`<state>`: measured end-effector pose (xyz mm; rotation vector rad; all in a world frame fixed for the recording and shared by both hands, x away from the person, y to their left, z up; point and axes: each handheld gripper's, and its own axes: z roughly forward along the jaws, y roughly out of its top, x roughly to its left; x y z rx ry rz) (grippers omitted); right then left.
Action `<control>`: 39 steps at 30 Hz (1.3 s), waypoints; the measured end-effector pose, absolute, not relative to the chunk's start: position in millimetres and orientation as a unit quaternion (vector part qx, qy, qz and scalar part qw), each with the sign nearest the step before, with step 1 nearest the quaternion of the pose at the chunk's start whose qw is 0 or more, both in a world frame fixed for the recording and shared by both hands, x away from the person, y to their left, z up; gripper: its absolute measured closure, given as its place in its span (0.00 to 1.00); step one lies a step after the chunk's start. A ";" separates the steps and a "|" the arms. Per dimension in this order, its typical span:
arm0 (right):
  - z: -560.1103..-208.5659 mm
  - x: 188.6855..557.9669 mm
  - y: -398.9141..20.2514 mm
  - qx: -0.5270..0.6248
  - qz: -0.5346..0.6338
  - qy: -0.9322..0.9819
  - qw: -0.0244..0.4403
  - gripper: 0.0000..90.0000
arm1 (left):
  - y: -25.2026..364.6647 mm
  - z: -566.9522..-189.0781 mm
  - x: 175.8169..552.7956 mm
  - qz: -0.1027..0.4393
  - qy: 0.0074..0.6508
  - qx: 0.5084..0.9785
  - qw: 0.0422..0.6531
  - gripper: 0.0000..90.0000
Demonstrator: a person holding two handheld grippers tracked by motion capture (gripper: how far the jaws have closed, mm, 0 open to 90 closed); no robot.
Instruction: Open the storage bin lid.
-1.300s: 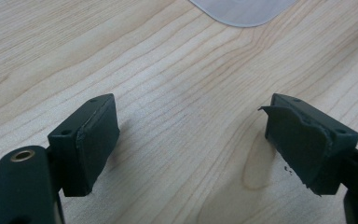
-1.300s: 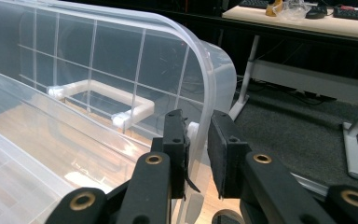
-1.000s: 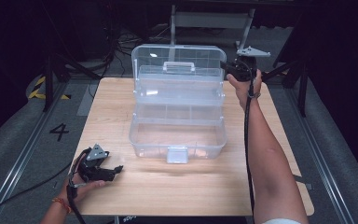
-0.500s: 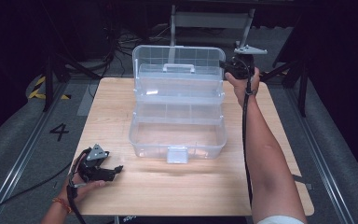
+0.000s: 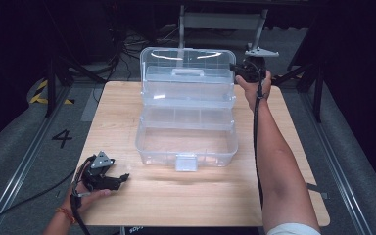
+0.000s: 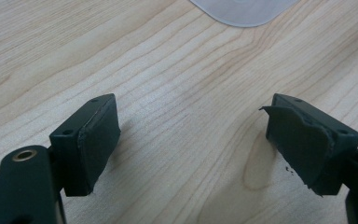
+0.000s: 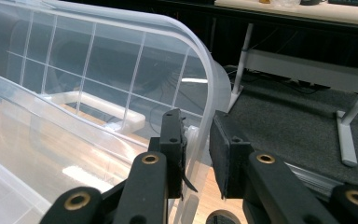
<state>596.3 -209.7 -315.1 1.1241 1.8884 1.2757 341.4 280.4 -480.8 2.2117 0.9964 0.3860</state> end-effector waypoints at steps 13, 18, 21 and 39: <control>-316.5 605.7 -207.0 0.430 0.462 0.718 0.294 0.83 | 280.6 -480.9 341.5 0.147 0.382 0.848 0.337 0.20; -317.6 608.5 -206.5 0.433 0.459 0.719 0.292 0.83 | 280.6 -480.9 341.5 0.146 0.381 0.848 0.337 0.20; -319.4 609.9 -206.8 0.434 0.459 0.718 0.292 0.83 | 280.7 -480.9 341.6 0.146 0.381 0.848 0.337 0.20; -323.1 614.1 -208.0 0.435 0.457 0.720 0.289 0.81 | 280.7 -481.0 342.1 0.145 0.381 0.848 0.338 0.20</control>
